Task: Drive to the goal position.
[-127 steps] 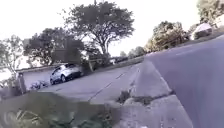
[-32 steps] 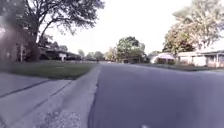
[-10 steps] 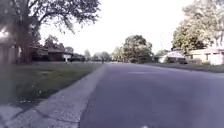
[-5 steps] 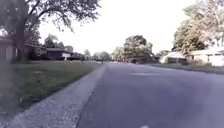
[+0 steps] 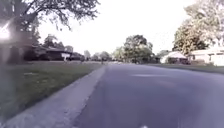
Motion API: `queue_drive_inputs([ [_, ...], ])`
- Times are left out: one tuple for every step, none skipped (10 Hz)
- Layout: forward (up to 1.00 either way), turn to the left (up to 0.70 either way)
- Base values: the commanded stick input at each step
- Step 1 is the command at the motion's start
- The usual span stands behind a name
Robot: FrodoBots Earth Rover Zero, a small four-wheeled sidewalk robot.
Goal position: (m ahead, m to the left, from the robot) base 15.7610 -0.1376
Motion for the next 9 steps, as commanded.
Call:
queue_drive_inputs([
  [1.00,0.00],
  [1.00,0.00],
  [1.00,0.00],
  [1.00,0.00],
  [1.00,0.00],
  [1.00,0.00],
  [1.00,0.00],
  [1.00,0.00],
  [1.00,0.00],
])
